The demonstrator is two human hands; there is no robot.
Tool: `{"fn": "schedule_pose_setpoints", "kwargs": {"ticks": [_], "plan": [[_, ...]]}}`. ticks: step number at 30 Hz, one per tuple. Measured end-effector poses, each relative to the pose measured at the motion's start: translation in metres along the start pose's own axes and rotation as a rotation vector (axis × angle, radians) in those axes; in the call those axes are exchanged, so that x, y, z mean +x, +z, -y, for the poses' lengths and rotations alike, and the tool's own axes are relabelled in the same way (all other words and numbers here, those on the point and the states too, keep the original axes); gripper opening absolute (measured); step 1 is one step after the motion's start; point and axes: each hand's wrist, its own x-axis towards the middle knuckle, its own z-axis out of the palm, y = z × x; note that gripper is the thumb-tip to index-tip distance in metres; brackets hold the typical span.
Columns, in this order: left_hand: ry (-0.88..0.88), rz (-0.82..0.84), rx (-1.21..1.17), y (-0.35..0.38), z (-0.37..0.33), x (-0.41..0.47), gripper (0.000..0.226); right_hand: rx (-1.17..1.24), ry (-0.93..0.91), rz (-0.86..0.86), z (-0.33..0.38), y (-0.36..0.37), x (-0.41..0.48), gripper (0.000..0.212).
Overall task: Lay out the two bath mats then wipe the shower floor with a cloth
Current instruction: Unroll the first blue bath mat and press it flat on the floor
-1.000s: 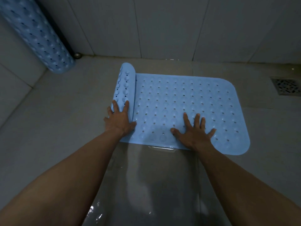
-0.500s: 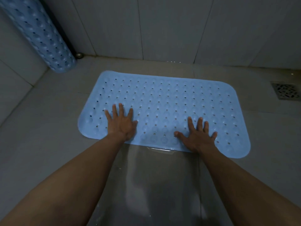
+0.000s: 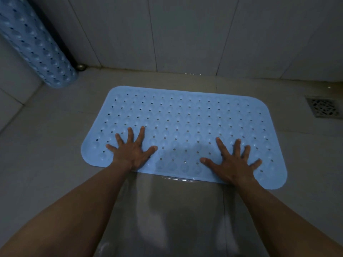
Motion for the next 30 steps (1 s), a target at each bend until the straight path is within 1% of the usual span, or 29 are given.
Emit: {"fn": "schedule_pose_setpoints", "kwargs": {"ticks": [2, 4, 5, 7, 8, 10, 22, 26, 30], "plan": [[0.018, -0.101, 0.0, -0.007, 0.006, 0.001, 0.103, -0.004, 0.008, 0.0, -0.001, 0.001, 0.0, 0.107], [-0.016, -0.174, -0.007, -0.012, 0.019, 0.004, 0.106, -0.005, 0.016, 0.006, 0.0, 0.002, 0.0, 0.107], [-0.056, -0.156, -0.006, -0.013, 0.028, 0.006, 0.109, -0.009, 0.017, 0.007, 0.002, 0.003, -0.001, 0.107], [-0.143, -0.038, -0.028, -0.012, 0.043, 0.01, 0.119, -0.017, 0.013, 0.005, 0.007, 0.003, -0.003, 0.106], [-0.167, 0.014, -0.052, -0.011, 0.047, 0.013, 0.123, -0.018, 0.009, 0.001, 0.009, 0.004, -0.004, 0.106], [-0.173, 0.056, -0.071, -0.011, 0.049, 0.016, 0.124, -0.013, 0.006, 0.005, 0.01, 0.002, -0.005, 0.106], [-0.166, 0.08, -0.06, -0.016, 0.044, 0.011, 0.121, -0.009, 0.013, 0.01, 0.008, -0.001, -0.005, 0.107], [-0.166, 0.102, -0.068, -0.018, 0.035, 0.01, 0.122, -0.006, 0.019, 0.008, -0.002, -0.002, -0.003, 0.106], [-0.14, 0.089, -0.091, -0.014, 0.021, 0.009, 0.122, -0.038, 0.044, 0.023, -0.014, -0.007, -0.004, 0.105]]}}
